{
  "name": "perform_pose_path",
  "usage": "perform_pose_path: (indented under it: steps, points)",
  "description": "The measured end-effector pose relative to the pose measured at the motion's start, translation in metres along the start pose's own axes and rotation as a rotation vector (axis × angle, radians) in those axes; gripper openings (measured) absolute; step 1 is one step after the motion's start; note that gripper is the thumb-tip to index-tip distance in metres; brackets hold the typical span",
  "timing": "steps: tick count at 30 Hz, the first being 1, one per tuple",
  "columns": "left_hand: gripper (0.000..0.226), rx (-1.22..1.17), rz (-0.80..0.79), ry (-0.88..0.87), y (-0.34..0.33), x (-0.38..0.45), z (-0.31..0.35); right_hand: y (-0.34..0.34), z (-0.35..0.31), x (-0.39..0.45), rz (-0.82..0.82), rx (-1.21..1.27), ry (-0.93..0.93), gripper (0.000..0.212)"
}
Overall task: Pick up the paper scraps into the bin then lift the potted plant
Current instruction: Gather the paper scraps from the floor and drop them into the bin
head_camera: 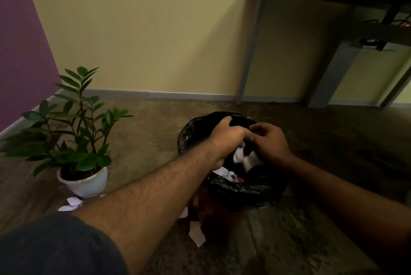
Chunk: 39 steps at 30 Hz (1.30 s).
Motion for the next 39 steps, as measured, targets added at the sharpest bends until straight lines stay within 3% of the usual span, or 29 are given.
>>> perform_pose_path:
  steps: [2, 6, 10, 12, 15, 17, 22, 25, 29, 34, 39]
  points:
    - [0.084, 0.075, -0.007, -0.057, 0.01, -0.002, 0.002, -0.005, -0.002, -0.001, -0.023, 0.001, -0.003, 0.033]
    - [0.077, 0.496, 0.179, -0.375, 0.049, -0.034, 0.016, -0.024, -0.026, -0.006, -0.008, -0.119, 0.104, 0.034]
    - [0.063, 0.741, 0.118, -0.575, 0.079, -0.083, 0.012, -0.05, -0.087, -0.021, 0.025, -0.157, 0.282, 0.024]
    - [0.054, 0.85, 0.128, -0.612, 0.108, -0.103, 0.002, -0.073, -0.126, -0.035, -0.075, -0.197, 0.436, 0.02]
    - [0.044, 0.929, 0.183, -0.62, 0.155, -0.127, -0.024, -0.12, -0.171, -0.069, -0.296, -0.49, 0.784, 0.022]
    - [0.039, 0.935, 0.236, -0.584, 0.186, -0.137, -0.046, -0.147, -0.187, -0.092, -0.339, -0.666, 0.99, 0.026]
    - [0.034, 0.979, 0.308, -0.351, 0.256, -0.147, -0.117, -0.21, -0.187, -0.14, -0.448, -0.823, 1.22, 0.022]
    - [0.044, 1.022, 0.327, -0.033, 0.298, -0.152, -0.165, -0.24, -0.165, -0.158, -0.533, -0.753, 1.13, 0.021]
    - [0.087, 1.1, 0.367, 0.315, 0.349, -0.171, -0.215, -0.29, -0.117, -0.174, -0.801, -0.803, 0.874, 0.038]
    - [0.125, 1.116, 0.479, 0.496, 0.409, -0.179, -0.229, -0.329, -0.084, -0.16, -0.928, -0.742, 0.591, 0.067]
    - [0.128, 1.142, 0.442, 0.541, 0.445, -0.165, -0.235, -0.354, -0.07, -0.137, -0.877, -0.678, 0.47, 0.096]
Point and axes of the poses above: each hand's wrist, its own x-axis towards the middle knuckle, its own y-axis out of the back of the hand, z = x × y, the point moved 8 cm from there along x, towards the middle knuckle, and after that the axes turned 10 degrees about -x, right-handed, at the moved point
